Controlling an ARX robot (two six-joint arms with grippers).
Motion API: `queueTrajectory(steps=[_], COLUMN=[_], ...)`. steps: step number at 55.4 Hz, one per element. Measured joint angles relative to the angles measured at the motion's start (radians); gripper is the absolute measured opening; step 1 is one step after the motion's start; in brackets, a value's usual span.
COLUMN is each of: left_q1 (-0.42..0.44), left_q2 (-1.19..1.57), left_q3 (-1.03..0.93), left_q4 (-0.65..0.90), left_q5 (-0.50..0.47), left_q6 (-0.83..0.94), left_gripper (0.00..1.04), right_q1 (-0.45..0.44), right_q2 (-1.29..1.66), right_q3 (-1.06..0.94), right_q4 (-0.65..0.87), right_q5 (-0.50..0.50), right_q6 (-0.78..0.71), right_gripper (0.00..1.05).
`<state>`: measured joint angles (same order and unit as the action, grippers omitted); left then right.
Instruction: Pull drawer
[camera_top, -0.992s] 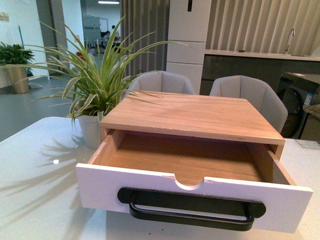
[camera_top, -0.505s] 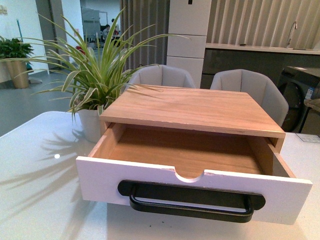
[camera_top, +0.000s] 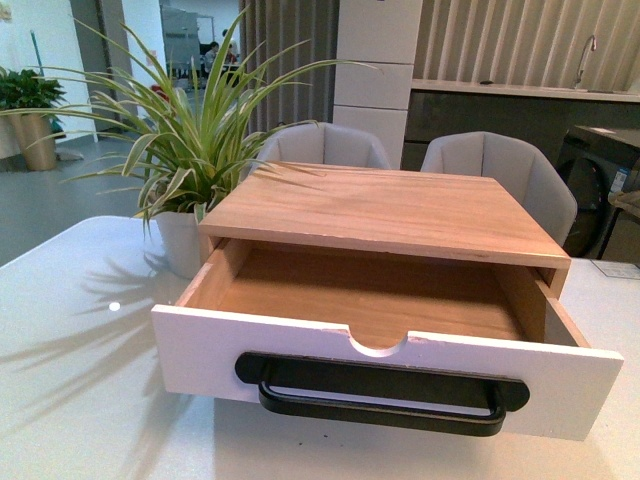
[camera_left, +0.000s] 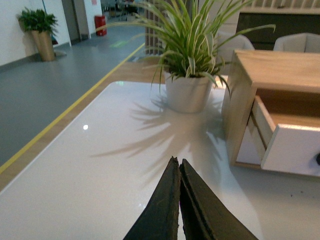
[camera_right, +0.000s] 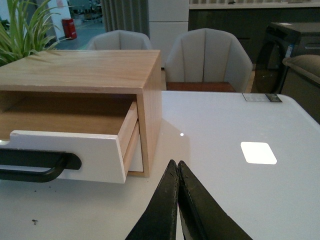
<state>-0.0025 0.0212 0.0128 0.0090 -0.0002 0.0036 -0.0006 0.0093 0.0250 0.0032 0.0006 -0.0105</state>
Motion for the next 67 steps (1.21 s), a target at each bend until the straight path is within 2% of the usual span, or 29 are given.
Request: queueTrajectory(steps=[28,48,56,57,67], left_q1=[0.000,0.000,0.000,0.000,0.000], left_q2=[-0.015,-0.015,-0.015,-0.015,-0.015], left_q3=[0.000,0.000,0.000,0.000,0.000], left_q4=[-0.008,-0.008,-0.008,-0.008,-0.008], left_q5=[0.000,0.000,0.000,0.000,0.000], left_q6=[-0.002,-0.002,-0.001,-0.001,-0.001], left_gripper=[0.04,0.65,0.98,0.99,0.97], right_q1=[0.000,0.000,0.000,0.000,0.000], right_q2=[-0.003,-0.003,-0.003,-0.003,-0.003], right_q3=[0.000,0.000,0.000,0.000,0.000], right_q4=[-0.001,-0.001,-0.001,-0.001,-0.001], right_q5=[0.000,0.000,0.000,0.000,0.000], right_q6=[0.000,0.000,0.000,0.001,0.001], right_gripper=[0.02,0.61,0.94,0.97,0.96])
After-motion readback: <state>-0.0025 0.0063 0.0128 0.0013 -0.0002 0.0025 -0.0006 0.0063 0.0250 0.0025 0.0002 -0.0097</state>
